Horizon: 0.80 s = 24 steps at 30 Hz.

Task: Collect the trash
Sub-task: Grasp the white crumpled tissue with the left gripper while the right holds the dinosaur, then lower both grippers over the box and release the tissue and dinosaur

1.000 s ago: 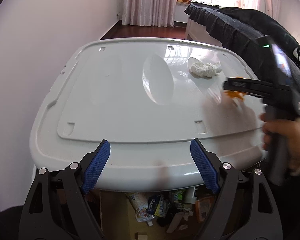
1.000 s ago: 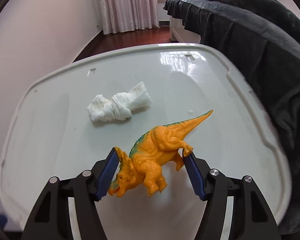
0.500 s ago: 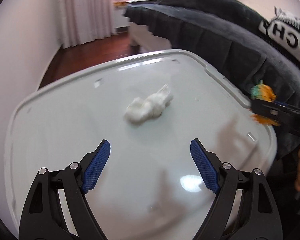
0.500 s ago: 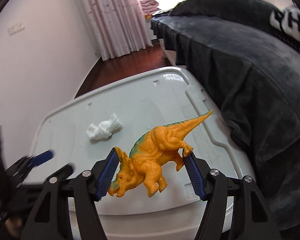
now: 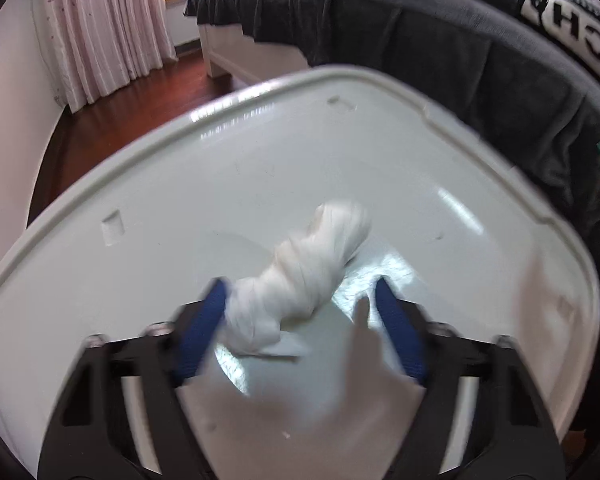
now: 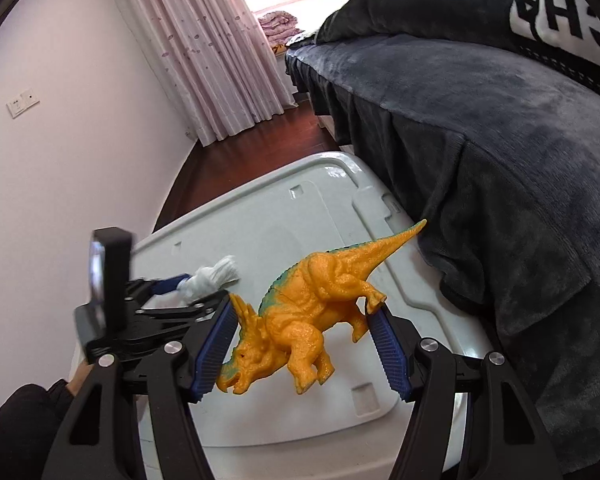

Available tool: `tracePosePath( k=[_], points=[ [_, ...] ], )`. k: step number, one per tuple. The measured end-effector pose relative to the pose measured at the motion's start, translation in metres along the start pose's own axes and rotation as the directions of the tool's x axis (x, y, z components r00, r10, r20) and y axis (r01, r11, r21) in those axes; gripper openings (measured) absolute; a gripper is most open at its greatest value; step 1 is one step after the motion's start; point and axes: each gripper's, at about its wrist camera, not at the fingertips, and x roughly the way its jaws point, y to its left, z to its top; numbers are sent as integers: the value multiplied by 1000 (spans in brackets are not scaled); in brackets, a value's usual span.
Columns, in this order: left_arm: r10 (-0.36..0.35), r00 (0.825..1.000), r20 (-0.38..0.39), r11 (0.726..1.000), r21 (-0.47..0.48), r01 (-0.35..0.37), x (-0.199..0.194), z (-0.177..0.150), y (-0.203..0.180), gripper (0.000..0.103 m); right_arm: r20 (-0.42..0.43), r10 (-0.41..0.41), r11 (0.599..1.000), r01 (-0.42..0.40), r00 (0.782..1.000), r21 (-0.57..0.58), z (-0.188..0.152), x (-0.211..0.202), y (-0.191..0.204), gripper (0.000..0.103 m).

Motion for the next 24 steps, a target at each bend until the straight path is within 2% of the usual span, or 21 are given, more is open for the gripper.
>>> tracePosePath(
  k=[2,3,9,14,19,24],
  points=[
    [-15,1000,24,1000,10,15,0,2,-1,45,0,10,1000,-10,1000,-11,-1,0,4,64],
    [-14,999,29,1000,6,14,1,3,0,42,-3,14,1000,-15,1000,-16,-1,1,6,64],
    [8,999,37,1000,7,-8,3,8,-2,42,-13,16,1000,-17,1000,-24,-3,3,8,64],
    [28,998,57,1000,-13,-28,0,4,-4,34,-12,17,1000,-17,1000,-9,0,4,5,64],
    [15,998,56,997,-83,-10,-10,-8,1,33,-13,19,1000,-19,1000,-11,-1,4,8,64],
    [42,996,76,987,-156,-30,-40,-32,0,33,-5,24,999,-24,1000,-29,-3,2,12,64]
  ],
)
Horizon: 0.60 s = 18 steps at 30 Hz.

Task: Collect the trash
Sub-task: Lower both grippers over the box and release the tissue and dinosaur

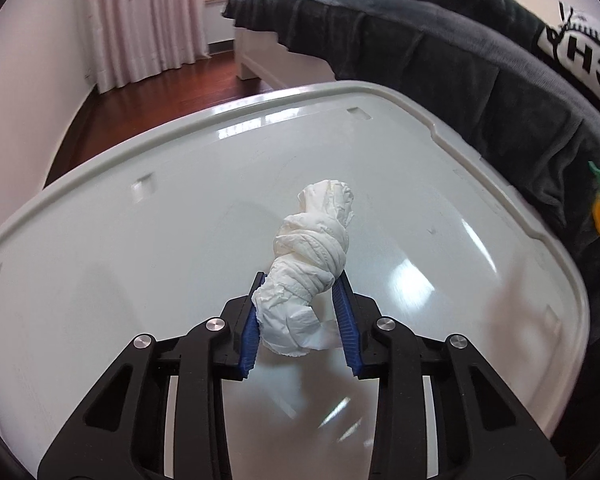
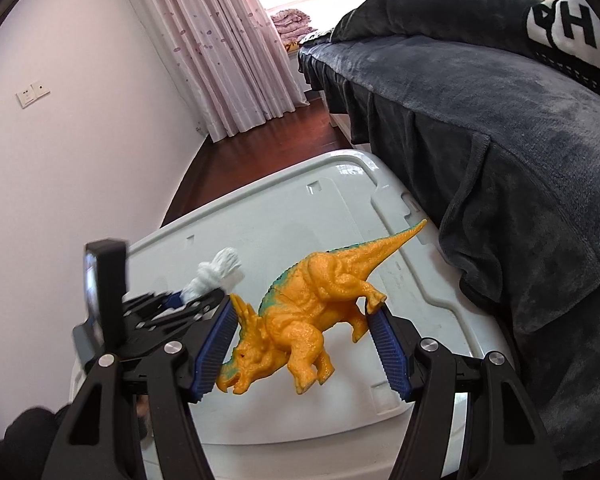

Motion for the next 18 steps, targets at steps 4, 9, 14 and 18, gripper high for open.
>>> tracePosePath(
  k=[4,9,14,18],
  points=[
    [52,998,24,997,-63,-51,-34,-24,-1,33,4,20,1000,-20,1000,-9,-3,-5,7,64],
    [121,991,53,979,-170,-110,-88,-63,-3,33,8,55,997,-55,998,-48,-11,-12,21,64],
    [201,977,72,963,-199,-183,-140,-106,-21,33,13,76,993,-75,997,-95,-24,-22,34,64],
    [220,974,60,954,-221,-202,-172,-144,-38,33,22,94,985,-89,995,-151,-48,-41,40,64]
  ],
)
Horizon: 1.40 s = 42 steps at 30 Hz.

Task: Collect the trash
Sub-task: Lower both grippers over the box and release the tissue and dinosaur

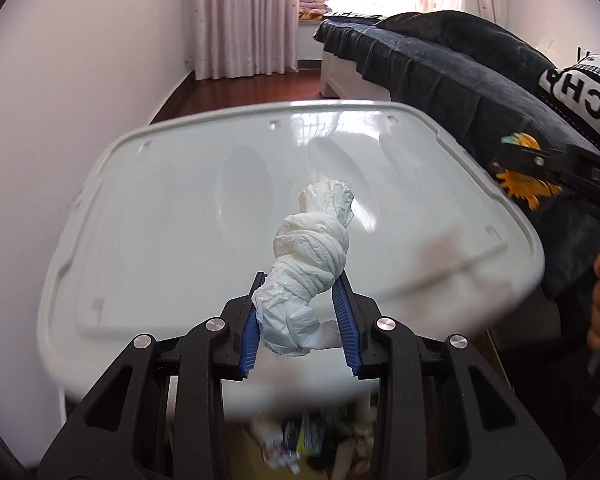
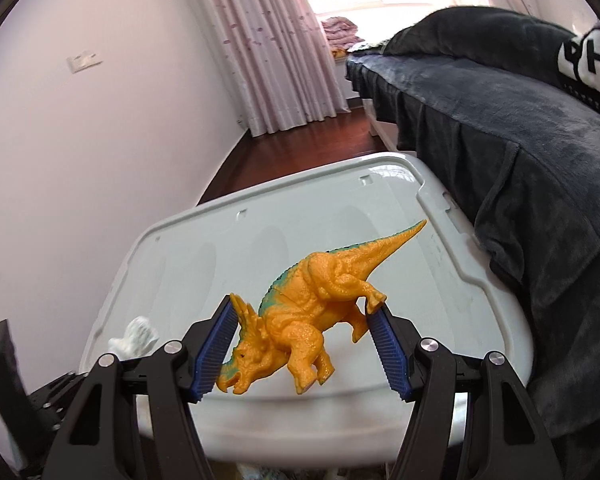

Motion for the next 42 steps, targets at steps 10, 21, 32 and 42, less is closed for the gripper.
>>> tracePosePath(
  k=[10,21,32,42],
  points=[
    [63,998,-16,998,12,-63,-61,-72,-7,33,-78,20,998,-25,997,-63,-90,-47,16,64],
    [75,995,-73,997,-20,-76,-76,-114,-11,33,-186,34,990,-58,982,-125,-159,-76,39,64],
    [55,973,-224,990,-116,-83,-32,-134,6,34,-286,10,976,-71,958,-203,-193,-56,63,64],
    [39,945,-324,990,-115,-80,4,-154,4,34,-388,-6,989,-52,922,-141,-208,-20,51,65]
  ],
)
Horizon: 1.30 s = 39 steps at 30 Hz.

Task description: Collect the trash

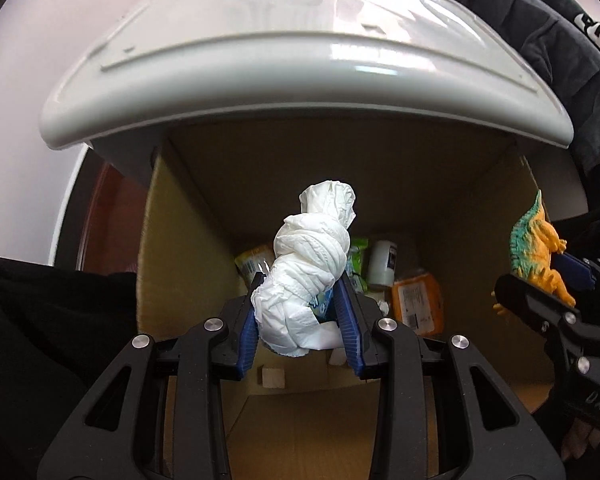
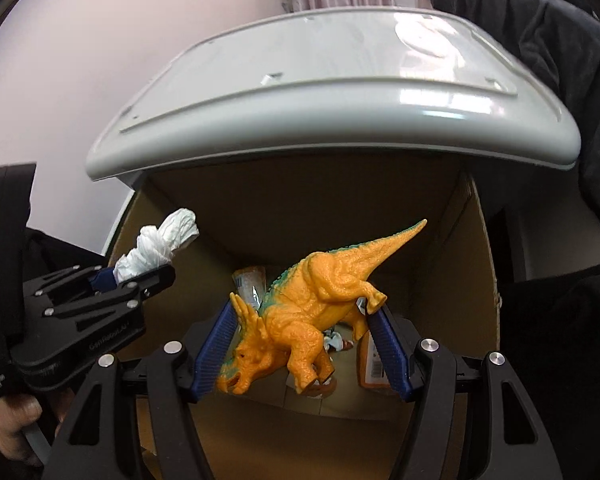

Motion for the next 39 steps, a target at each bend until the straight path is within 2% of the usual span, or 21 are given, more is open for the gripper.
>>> tracePosePath(
  k=[2,3,4,5,6,13,15,20,24,39],
  points=[
    [1,1000,-6,1000,-1,-1,1,-2,0,37,-14,1,1000,0,1000,9,-1,3,-1,65],
    [8,1000,-6,1000,0,-8,1,-2,0,49,-24,1,1000,-1,1000,13,-1,4,-1,65],
    [19,1000,-4,1000,1,-19,0,-2,0,71,-28,-2,1000,2,1000,19,-1,4,-2,70],
    [34,999,2,999,3,-34,-2,-1,-2,80,-25,-4,1000,5,1000,24,0,4,-2,77],
    [43,999,8,999,7,-43,-3,-1,-2,85,-15,-8,999,8,1000,31,0,2,-3,79],
    [35,999,34,999,25,-36,-11,-2,-8,85,89,-35,997,28,995,78,2,-20,-10,80],
    [20,998,53,999,28,-21,-15,-1,-8,85,146,-75,993,61,986,98,5,-32,-15,81],
    [14,990,139,999,33,-19,-28,9,-10,85,239,-174,981,149,955,121,17,-46,-18,91],
    [10,987,162,1000,21,-14,-32,18,-8,85,256,-203,977,177,945,120,25,-42,-12,92],
    [-1,988,157,1000,-6,2,-28,30,-5,85,235,-217,973,192,947,127,24,-38,-21,94]
  ],
)
